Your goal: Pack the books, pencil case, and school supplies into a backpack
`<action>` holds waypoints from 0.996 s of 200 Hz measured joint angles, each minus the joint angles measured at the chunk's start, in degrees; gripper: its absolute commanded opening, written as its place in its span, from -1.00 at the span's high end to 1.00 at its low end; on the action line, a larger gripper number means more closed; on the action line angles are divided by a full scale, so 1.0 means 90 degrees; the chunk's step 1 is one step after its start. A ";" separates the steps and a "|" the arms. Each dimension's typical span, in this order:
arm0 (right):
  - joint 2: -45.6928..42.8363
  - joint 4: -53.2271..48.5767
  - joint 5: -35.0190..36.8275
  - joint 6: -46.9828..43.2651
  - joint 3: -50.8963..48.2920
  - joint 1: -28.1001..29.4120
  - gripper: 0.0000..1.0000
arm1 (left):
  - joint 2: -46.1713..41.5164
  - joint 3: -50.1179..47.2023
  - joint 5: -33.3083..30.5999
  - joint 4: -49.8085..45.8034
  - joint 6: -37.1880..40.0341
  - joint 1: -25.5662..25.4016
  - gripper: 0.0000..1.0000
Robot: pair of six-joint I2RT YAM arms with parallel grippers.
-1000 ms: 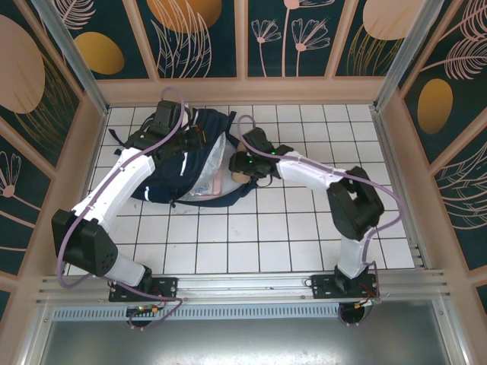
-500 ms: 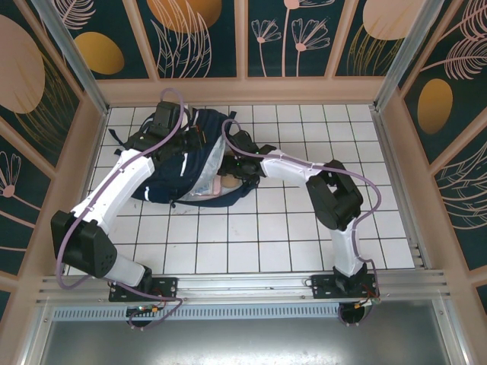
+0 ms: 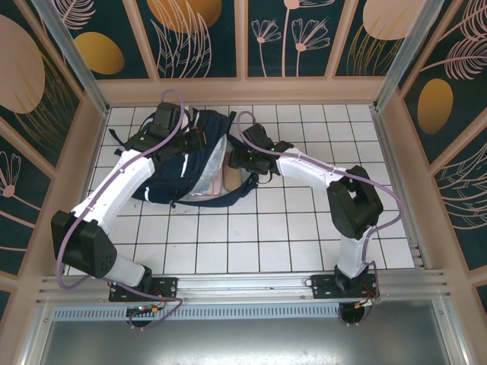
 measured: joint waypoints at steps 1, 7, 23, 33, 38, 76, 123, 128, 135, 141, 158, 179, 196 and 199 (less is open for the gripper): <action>0.0000 0.0000 0.0000 -0.0005 -0.0007 -0.0015 -0.42 | 0.0000 -0.0005 0.0002 0.0005 0.0000 0.0000 1.00; 0.0005 0.0002 0.0005 -0.0015 -0.0034 -0.0066 -0.39 | 0.0000 -0.0012 0.0015 0.0010 0.0000 0.0000 1.00; 0.0051 0.0005 0.0017 -0.0058 -0.0090 -0.0228 -0.28 | 0.0000 -0.0044 0.0051 0.0049 0.0000 0.0002 1.00; 0.0124 0.0007 0.0022 -0.0112 -0.0100 -0.0313 -0.16 | 0.0000 -0.0063 0.0100 0.0066 0.0002 0.0005 1.00; 0.0177 0.0010 0.0027 -0.0109 -0.0100 -0.0359 -0.10 | 0.0000 -0.0073 0.0129 0.0070 0.0000 0.0007 1.00; 0.0612 0.0095 -0.0027 -0.0114 -0.0160 -0.0585 0.78 | 0.0163 -0.0075 0.0486 0.0121 -0.0027 0.0029 1.00; 0.0291 0.0665 -0.0049 0.0002 -0.0908 -0.0729 1.00 | 0.0726 0.0068 0.0787 0.0299 -0.0121 -0.0240 1.00; 0.0182 0.0704 -0.0039 0.0027 -0.1049 -0.0746 1.00 | 0.0821 0.0146 0.0787 0.0294 -0.0121 -0.0318 1.00; 0.0017 0.0755 -0.0015 0.0053 -0.1270 -0.0763 1.00 | 0.0957 0.0262 0.0784 0.0282 -0.0121 -0.0432 1.00; -0.0138 0.0780 0.0002 0.0075 -0.1472 -0.0792 1.00 | 0.1088 0.0381 0.0787 0.0257 -0.0121 -0.0544 1.00; -0.0634 0.0823 0.0022 0.0170 -0.2069 -0.0947 1.00 | 0.1523 0.0777 0.0806 0.0233 -0.0146 -0.0903 1.00; -0.1258 0.0843 0.0049 0.0287 -0.2754 -0.1253 1.00 | 0.2103 0.1285 0.0957 0.0219 -0.0216 -0.1319 1.00; -0.1756 0.0821 0.0097 0.0396 -0.3247 -0.1481 1.00 | 0.2518 0.1678 0.1078 0.0214 -0.0270 -0.1598 1.00; -0.1814 0.0818 0.0097 0.0408 -0.3305 -0.1503 1.00 | 0.2599 0.1768 0.1100 0.0202 -0.0277 -0.1649 1.00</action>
